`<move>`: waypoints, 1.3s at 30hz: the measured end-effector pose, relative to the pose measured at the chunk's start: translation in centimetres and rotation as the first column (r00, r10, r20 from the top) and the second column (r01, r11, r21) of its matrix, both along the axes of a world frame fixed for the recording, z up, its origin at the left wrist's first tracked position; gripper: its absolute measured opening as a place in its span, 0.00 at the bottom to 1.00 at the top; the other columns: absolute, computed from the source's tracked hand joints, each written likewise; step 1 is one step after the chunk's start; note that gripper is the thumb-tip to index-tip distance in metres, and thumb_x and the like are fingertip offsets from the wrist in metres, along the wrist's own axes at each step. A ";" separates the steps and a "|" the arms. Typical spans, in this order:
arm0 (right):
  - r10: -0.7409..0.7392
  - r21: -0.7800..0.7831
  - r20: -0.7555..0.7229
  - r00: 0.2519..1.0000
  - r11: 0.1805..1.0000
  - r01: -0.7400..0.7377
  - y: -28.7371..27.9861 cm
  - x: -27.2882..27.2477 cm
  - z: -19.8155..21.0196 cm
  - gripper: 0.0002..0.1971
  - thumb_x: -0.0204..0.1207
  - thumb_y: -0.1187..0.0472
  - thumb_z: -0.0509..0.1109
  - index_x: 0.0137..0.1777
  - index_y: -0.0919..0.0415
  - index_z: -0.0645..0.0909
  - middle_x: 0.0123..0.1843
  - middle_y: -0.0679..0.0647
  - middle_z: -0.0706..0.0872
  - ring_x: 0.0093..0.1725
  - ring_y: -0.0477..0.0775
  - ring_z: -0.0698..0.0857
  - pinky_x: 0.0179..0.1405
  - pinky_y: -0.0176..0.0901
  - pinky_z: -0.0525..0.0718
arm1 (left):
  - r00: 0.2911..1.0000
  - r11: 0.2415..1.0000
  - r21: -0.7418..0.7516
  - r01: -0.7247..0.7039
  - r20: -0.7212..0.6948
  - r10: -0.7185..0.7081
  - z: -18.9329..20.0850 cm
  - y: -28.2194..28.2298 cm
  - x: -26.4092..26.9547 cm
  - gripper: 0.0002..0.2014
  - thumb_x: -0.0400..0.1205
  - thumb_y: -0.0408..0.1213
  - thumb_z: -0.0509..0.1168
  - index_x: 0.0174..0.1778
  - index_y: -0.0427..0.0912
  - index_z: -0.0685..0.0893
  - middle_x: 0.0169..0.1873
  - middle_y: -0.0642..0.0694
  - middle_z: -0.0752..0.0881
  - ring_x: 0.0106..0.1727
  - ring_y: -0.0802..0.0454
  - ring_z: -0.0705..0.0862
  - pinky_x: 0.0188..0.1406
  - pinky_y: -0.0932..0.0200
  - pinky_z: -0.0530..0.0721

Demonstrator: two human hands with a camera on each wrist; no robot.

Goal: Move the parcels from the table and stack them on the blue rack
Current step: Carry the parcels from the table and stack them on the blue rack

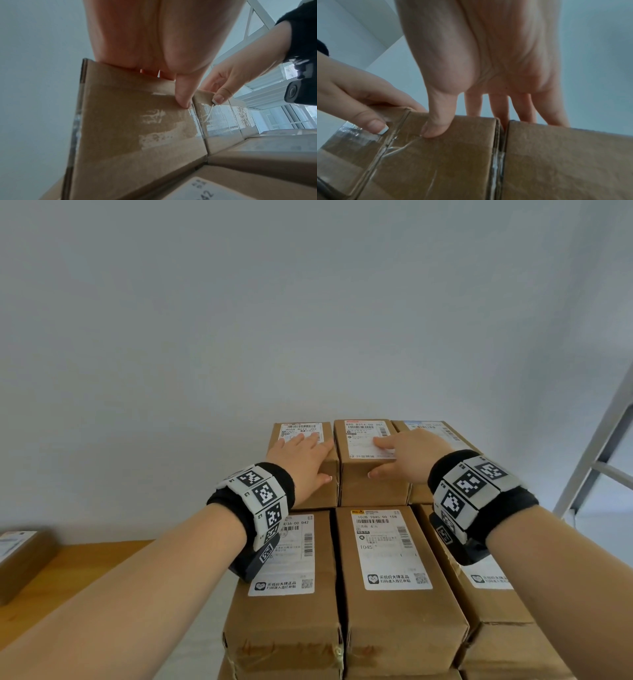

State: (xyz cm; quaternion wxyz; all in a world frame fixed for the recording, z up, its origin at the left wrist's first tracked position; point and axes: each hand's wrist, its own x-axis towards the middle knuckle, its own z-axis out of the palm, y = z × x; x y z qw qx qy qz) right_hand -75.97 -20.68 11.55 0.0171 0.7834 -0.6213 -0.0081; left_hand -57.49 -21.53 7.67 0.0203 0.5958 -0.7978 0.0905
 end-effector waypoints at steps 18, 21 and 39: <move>-0.039 0.018 -0.001 0.999 0.999 0.039 -0.7 0.0 -0.5 0.33 0.76 0.36 0.62 0.78 0.49 0.63 0.75 0.62 0.65 0.70 0.61 0.72 0.69 0.53 0.73 | 0.999 0.999 0.034 -0.001 -0.047 0.002 1.3 0.5 -0.1 0.32 0.82 0.56 0.56 0.79 0.45 0.61 0.74 0.43 0.70 0.74 0.44 0.69 0.73 0.45 0.69; -0.026 0.047 0.049 0.998 0.999 0.024 -0.7 -0.3 -0.3 0.36 0.76 0.36 0.62 0.81 0.49 0.59 0.80 0.62 0.61 0.78 0.61 0.64 0.75 0.56 0.67 | 0.999 0.999 -0.024 -0.032 -0.037 0.031 1.5 1.1 0.1 0.33 0.82 0.57 0.55 0.80 0.43 0.59 0.77 0.43 0.66 0.77 0.45 0.65 0.76 0.45 0.63; 0.465 -0.070 0.382 0.798 0.876 -0.477 8.2 13.9 1.9 0.23 0.77 0.48 0.67 0.68 0.61 0.78 0.64 0.55 0.82 0.63 0.54 0.80 0.59 0.41 0.75 | 0.854 0.936 0.066 -0.346 -0.390 0.344 0.7 13.0 13.0 0.27 0.86 0.48 0.54 0.81 0.47 0.58 0.80 0.47 0.63 0.79 0.52 0.61 0.76 0.59 0.57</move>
